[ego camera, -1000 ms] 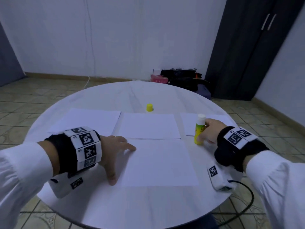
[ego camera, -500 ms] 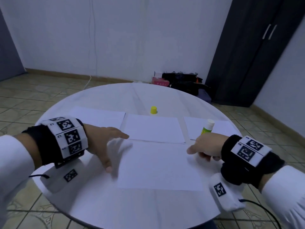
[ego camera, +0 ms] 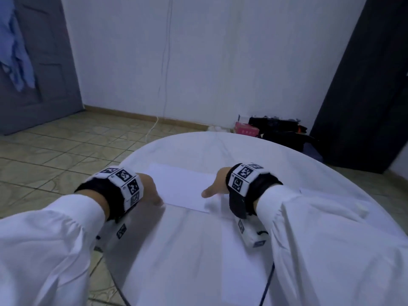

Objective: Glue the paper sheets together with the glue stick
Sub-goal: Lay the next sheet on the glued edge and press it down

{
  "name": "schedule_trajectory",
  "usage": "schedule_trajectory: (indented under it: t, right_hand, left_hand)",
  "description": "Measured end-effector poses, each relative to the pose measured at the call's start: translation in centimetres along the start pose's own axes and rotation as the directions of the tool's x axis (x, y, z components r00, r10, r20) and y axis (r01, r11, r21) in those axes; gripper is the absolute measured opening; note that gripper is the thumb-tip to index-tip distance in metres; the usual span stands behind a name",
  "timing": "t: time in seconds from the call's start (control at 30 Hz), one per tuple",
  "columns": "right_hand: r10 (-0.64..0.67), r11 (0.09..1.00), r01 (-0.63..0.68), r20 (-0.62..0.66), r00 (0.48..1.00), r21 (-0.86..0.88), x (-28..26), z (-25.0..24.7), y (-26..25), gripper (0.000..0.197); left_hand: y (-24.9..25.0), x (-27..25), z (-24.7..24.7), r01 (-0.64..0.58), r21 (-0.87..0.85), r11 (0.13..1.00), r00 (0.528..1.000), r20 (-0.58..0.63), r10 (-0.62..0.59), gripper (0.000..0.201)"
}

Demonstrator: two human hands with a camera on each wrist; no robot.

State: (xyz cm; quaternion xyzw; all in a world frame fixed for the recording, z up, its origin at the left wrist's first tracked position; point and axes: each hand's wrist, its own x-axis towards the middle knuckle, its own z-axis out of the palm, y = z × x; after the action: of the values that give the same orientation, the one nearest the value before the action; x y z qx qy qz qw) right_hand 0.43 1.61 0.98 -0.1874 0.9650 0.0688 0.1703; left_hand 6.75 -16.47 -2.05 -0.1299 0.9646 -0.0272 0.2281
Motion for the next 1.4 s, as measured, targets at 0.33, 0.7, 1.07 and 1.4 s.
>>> schedule_trajectory:
  t: [0.33, 0.7, 1.07, 1.4]
  right_hand:
    - [0.098, 0.991, -0.093, 0.047, 0.994, -0.094, 5.3, 1.2, -2.2, 0.058]
    - [0.040, 0.998, -0.040, 0.013, 0.999, -0.045, 4.5, 0.5, -3.0, 0.044]
    - [0.127, 0.645, 0.029, -0.145, 0.981, 0.764, -0.2, 0.4, -2.5, 0.027]
    - [0.220, 0.229, 0.115, -0.166, 0.961, 0.967, -14.3, 4.8, 8.9, 0.014]
  left_hand:
    - [-0.9, 1.5, -0.1, -0.012, -0.004, 1.000, 0.997, -0.075, 0.012, 0.033]
    - [-0.8, 1.4, -0.1, -0.023, -0.022, 0.999, 0.998, -0.064, 0.022, 0.029]
    - [-5.5, -0.1, 0.5, -0.140, -0.633, 0.761, 0.954, -0.291, -0.066, 0.012]
    - [2.4, -9.1, 1.0, -0.333, -0.933, 0.139, 0.931, -0.301, 0.208, 0.018]
